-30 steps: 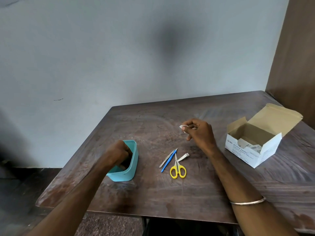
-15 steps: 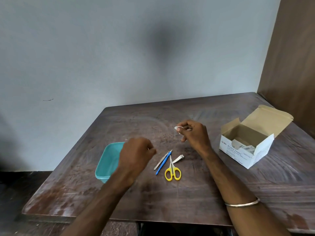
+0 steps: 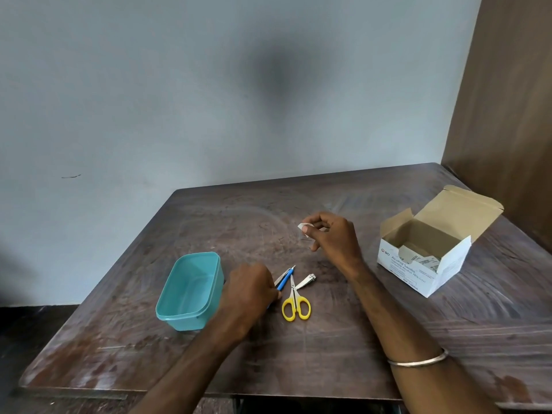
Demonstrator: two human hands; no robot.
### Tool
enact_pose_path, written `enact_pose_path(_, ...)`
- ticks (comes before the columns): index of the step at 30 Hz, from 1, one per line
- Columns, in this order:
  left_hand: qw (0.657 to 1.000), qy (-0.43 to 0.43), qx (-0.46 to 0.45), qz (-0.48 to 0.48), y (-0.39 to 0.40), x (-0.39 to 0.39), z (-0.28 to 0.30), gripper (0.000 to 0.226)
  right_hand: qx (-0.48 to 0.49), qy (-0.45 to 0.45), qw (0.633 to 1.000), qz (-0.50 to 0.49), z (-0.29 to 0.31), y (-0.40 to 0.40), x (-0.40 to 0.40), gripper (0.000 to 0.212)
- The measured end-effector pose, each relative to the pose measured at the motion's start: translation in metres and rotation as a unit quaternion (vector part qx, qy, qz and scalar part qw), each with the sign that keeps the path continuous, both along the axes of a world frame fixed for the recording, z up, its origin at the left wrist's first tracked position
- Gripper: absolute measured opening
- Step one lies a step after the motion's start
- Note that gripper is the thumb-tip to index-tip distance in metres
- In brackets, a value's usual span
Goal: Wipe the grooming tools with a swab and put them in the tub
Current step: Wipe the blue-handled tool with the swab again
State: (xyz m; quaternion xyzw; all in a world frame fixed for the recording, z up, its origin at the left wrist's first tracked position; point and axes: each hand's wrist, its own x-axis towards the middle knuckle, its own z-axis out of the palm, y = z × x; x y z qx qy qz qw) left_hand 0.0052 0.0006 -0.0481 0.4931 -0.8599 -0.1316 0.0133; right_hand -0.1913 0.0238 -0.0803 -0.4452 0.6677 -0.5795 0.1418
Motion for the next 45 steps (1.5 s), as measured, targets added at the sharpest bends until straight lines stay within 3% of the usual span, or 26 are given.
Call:
enact_pose_path(3, 1.0, 0.012, -0.019, 0.001, -0.001, 0.0, 0.001, 0.019, -0.019, -0.046, 0.999, 0.011, 0.001, 0.0, 0.0, 0.008)
enact_pose_path(14, 0.979, 0.196, -0.048, 0.022, -0.012, -0.01, 0.011, 0.012, -0.014, -0.254, 0.961, 0.107, 0.009, 0.003, 0.002, 0.009)
enact_pose_path(26, 0.971, 0.237, -0.017, -0.014, -0.031, -0.028, 0.001, 0.011, -0.061, -0.256, 0.96, 0.092, 0.011, 0.003, -0.001, 0.015)
enact_pose_path(31, 0.922, 0.378, 0.075, -0.014, -0.037, -0.041, -0.005, 0.02, -0.079, -0.255, 0.961, 0.078, 0.012, 0.003, 0.001, 0.018)
enact_pose_path(35, 0.89, 0.445, 0.096, -0.033, -0.043, -0.054, -0.006, 0.011, -0.08, -0.248, 0.962, 0.076, 0.011, 0.0, 0.003, 0.013)
enact_pose_path(41, 0.863, 0.494, 0.097, -0.053, -0.049, -0.06, -0.017, 0.018, -0.091, -0.205, 0.974, 0.043, 0.008, -0.003, 0.001, 0.009)
enact_pose_path(45, 0.864, 0.495, 0.064, -0.061, -0.052, -0.057, -0.024, 0.016, -0.108, -0.209, 0.971, 0.035, 0.006, -0.006, 0.005, 0.005)
